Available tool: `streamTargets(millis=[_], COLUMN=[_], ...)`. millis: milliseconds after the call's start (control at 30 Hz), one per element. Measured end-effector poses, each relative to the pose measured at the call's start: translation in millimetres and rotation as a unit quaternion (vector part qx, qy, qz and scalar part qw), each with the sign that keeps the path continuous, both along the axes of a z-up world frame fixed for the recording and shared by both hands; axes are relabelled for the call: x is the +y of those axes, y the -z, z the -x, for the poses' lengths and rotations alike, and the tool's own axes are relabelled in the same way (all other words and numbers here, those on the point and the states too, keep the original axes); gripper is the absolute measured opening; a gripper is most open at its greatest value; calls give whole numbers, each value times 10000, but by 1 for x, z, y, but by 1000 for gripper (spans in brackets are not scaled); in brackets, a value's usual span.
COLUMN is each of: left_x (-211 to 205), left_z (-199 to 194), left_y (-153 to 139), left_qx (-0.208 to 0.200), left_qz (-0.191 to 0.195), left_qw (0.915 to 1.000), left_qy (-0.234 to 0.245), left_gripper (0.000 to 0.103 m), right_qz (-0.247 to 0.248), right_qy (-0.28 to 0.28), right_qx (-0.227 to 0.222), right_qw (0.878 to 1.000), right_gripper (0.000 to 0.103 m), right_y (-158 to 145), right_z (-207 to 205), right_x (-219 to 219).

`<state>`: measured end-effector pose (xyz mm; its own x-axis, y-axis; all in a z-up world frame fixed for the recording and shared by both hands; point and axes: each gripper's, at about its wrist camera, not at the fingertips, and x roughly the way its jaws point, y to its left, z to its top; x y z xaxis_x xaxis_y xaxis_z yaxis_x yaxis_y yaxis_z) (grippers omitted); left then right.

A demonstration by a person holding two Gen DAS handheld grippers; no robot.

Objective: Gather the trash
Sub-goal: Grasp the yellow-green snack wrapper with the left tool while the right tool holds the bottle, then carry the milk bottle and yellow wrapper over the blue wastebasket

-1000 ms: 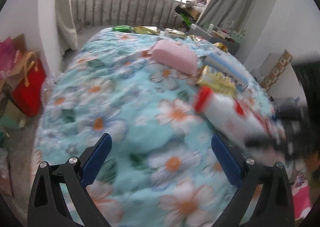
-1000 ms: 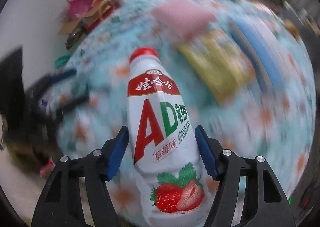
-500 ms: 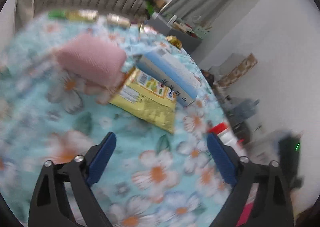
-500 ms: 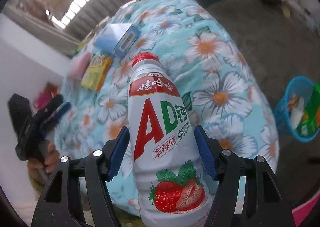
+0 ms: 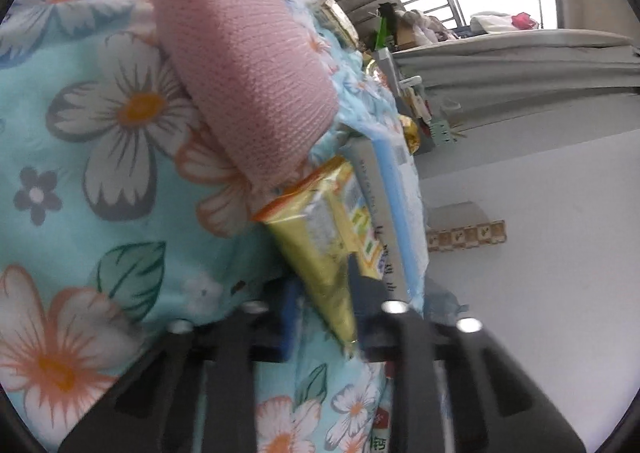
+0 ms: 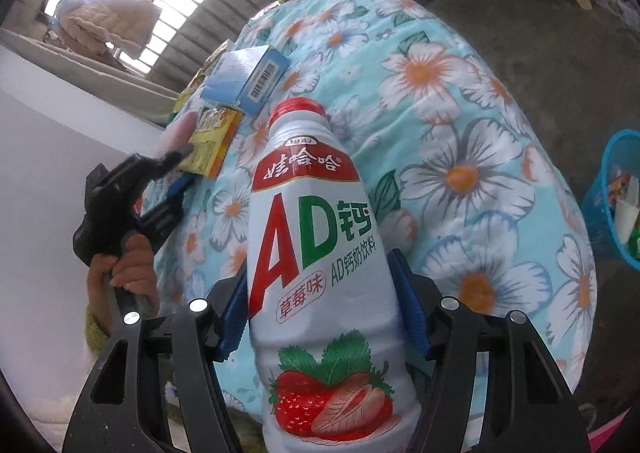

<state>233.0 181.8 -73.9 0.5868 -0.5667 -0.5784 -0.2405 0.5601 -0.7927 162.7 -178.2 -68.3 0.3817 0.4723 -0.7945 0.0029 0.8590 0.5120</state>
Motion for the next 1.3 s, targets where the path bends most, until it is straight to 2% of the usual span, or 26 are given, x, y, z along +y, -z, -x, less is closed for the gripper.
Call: streamTargets(millis=[167,267,333,367,400,433,500,533,600,667,800,967,1033,1067,1167,1300], left_x=[1,-3,-5,-6,-6,-10,-22,-27,-38,-43,-51,-51,-46,-41,-28,15], left_z=[27,51,73,86,95,105,123,136,137,137,130,123,119,117,114,114], left_y=[-33,-70,-99,-114,-122,-130,-134,-129,-112,-96,-83,-77,-75,-74,-78,-101], left_qx=[-418,-647,-970,-1132,-1233,-1336,-1466,-1495,-1411,-1230,-1313,-1374,-1356,-1336,-1313,-1401], left_qz=[-643,-1498,-2264,-2727,-3012,-3337,-3956,-4156,-4214,-4142,-3709,-3583,-3417,-3226,-2990,-2892], left_qw=[9966,9829,9616,9447,9325,9160,8779,8635,8564,8606,8818,8915,8999,9074,9189,9335], left_qy=[315,850,1213,1426,1569,1781,2265,2436,2630,2697,2599,2407,2347,2339,2211,1589], left_gripper=[4,3,3,3,3,3,3,3,4,4,4,4,4,4,2,1], right_qz=[-16,15,58,81,91,96,91,80,73,88,189,297,338,370,485,351], right_qy=[15,6,-17,-30,-39,-47,-60,-61,-60,-60,-38,-104,-159,-177,-239,-189], right_qx=[-5,10,9,8,9,10,12,17,18,20,16,34,72,83,98,166], right_qw=[10000,10000,10000,10000,10000,9999,9999,9999,10000,9999,9998,9995,9993,9991,9985,9991], right_gripper=[60,60,60,60,60,60,60,60,60,60,60,60,60,60,60,59], right_y=[0,0,1,0,0,1,1,2,3,2,2,3,4,4,5,3], right_z=[0,-2,-3,-3,-4,-4,-5,-6,-6,-6,-6,-9,-11,-12,-15,-18], right_x=[1,3,5,6,6,7,8,8,9,8,11,17,21,22,28,25])
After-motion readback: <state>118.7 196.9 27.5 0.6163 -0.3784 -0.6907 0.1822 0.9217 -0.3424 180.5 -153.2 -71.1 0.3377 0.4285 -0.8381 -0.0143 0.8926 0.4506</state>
